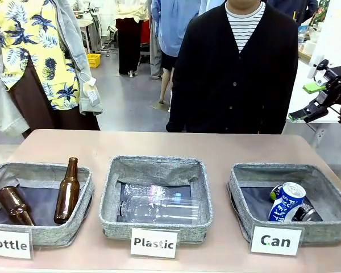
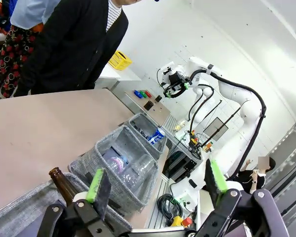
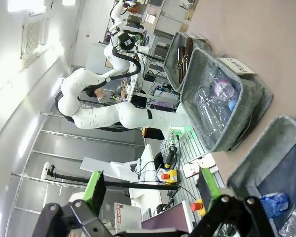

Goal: Sort the can waste into the basket.
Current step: Pick up the can waste from the table and place it in the right Fabric basket.

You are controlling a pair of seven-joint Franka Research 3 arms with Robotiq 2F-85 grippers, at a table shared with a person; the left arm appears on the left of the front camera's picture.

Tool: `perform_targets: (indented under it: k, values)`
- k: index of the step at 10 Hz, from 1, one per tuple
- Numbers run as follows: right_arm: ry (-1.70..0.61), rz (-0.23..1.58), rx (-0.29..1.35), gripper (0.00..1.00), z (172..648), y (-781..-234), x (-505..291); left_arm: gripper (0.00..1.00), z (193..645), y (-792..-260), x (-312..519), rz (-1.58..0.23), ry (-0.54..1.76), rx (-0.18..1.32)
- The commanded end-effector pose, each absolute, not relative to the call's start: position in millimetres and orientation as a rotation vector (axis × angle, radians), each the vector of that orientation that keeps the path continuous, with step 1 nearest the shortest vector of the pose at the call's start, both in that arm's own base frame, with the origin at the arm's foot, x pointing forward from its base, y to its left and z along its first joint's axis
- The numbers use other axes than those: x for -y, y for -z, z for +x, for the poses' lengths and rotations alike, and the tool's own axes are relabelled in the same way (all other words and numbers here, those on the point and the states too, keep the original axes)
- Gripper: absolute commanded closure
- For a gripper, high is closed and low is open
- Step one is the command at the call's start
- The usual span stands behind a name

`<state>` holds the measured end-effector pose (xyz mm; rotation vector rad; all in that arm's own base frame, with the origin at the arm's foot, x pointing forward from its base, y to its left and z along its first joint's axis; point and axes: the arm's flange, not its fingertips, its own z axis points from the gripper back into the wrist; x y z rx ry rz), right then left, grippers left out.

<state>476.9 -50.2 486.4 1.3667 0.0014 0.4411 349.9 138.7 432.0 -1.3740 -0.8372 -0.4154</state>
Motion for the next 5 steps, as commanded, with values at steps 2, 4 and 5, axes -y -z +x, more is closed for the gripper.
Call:
perform_targets:
  k: [2, 4, 5]
  values:
    - [-0.448, 1.350, -0.003, 0.00, 473.6, -486.3, 48.1, 0.00, 347.2, -432.4, -138.2, -1.369, 0.405, 0.828]
    - [-0.448, 1.350, -0.003, 0.00, 473.6, -486.3, 48.1, 0.00, 347.2, -432.4, -138.2, -1.369, 0.405, 0.828]
    - [-0.448, 1.350, -0.003, 0.00, 473.6, -486.3, 48.1, 0.00, 347.2, -432.4, -138.2, -1.369, 0.405, 0.828]
